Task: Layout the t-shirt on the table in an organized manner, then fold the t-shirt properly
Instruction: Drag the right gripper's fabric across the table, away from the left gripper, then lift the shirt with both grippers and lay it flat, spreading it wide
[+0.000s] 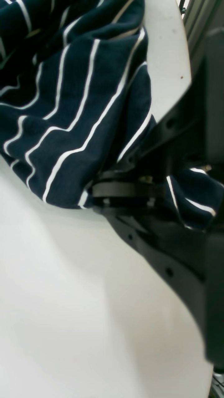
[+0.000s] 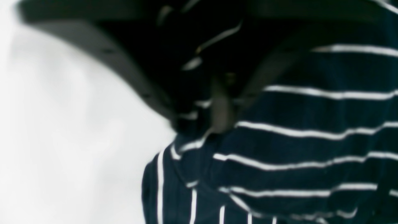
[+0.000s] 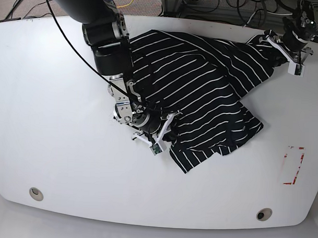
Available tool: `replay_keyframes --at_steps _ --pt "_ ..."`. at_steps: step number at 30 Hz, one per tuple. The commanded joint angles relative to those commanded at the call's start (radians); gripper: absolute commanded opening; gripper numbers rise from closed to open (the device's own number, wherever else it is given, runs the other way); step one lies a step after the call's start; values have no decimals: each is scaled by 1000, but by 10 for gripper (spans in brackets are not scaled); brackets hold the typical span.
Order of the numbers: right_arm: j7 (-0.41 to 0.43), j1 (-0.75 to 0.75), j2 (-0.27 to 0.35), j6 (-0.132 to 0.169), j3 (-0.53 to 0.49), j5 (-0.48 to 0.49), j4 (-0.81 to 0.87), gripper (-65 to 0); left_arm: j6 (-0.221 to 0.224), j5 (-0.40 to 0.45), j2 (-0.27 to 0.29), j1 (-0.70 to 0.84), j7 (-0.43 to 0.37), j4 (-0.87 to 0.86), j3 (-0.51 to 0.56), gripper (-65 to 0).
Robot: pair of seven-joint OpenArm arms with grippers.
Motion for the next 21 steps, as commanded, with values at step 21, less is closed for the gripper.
replay_keyframes --at_steps 21 --pt "-433 -63 115 0 149 2 750 -650 0 153 -2 -446 344 -58 -6 -644"
